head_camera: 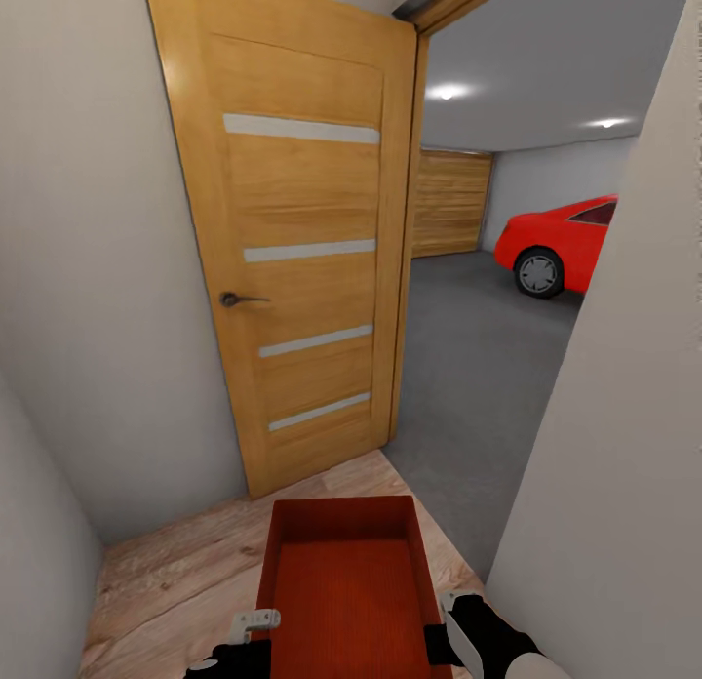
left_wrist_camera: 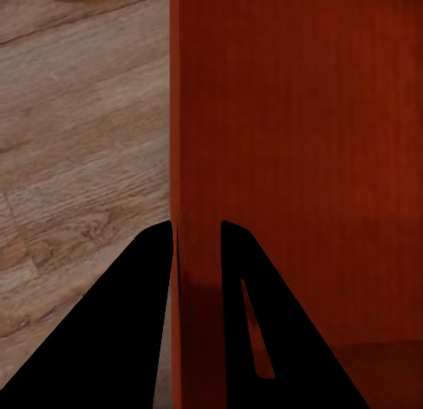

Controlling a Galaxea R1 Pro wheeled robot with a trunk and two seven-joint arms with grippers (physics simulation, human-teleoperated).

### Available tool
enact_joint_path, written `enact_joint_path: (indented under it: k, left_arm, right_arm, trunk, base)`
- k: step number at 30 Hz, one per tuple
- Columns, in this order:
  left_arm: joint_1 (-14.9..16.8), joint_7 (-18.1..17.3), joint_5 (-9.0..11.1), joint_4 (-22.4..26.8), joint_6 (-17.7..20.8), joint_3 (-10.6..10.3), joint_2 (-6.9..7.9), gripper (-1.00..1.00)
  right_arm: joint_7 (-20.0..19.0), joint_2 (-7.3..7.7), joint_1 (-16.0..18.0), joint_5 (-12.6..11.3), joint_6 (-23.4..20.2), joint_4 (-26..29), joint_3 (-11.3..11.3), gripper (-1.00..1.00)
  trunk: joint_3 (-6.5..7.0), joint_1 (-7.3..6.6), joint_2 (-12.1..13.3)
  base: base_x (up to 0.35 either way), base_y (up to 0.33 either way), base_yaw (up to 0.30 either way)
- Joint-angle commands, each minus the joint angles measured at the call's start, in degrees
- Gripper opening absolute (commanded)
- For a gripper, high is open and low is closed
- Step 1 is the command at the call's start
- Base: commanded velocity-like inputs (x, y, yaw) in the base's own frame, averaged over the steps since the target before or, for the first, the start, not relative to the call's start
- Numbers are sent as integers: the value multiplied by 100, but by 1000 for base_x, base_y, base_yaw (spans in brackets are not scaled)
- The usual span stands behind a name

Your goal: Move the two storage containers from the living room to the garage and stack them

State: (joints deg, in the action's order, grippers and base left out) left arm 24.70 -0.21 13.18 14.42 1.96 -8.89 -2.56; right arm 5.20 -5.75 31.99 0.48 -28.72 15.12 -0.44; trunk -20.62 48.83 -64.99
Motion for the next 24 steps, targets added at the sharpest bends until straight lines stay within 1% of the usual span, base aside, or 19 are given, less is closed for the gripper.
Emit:
enact_joint_path:
  k: [1, 11, 19, 24]
  left_arm:
    - [1, 13, 97, 34, -238, -122, 9, -100]
    - [3, 13, 97, 34, -240, -122, 9, -100]
    - [0, 13, 97, 34, -240, -122, 9, -100]
    - [1, 13, 97, 34, -240, -122, 9, -100]
  right_arm:
    - [25, 206, 3, -65, -28, -11, 58, -100]
    - [25, 206, 3, -65, -28, -12, 59, -100]
    - [23, 206, 4, -66, -28, -15, 55, -100]
    - [23, 206, 1, -66, -28, -12, 54, -100]
  trunk:
    - [-7, 2, -4]
    - [-7, 2, -4]
    - [-7, 2, -4]
    - [-7, 2, -4]
  base:
    - [153, 141, -250]
    - [40, 37, -116]
    - [120, 117, -253]
    - [58, 55, -274]
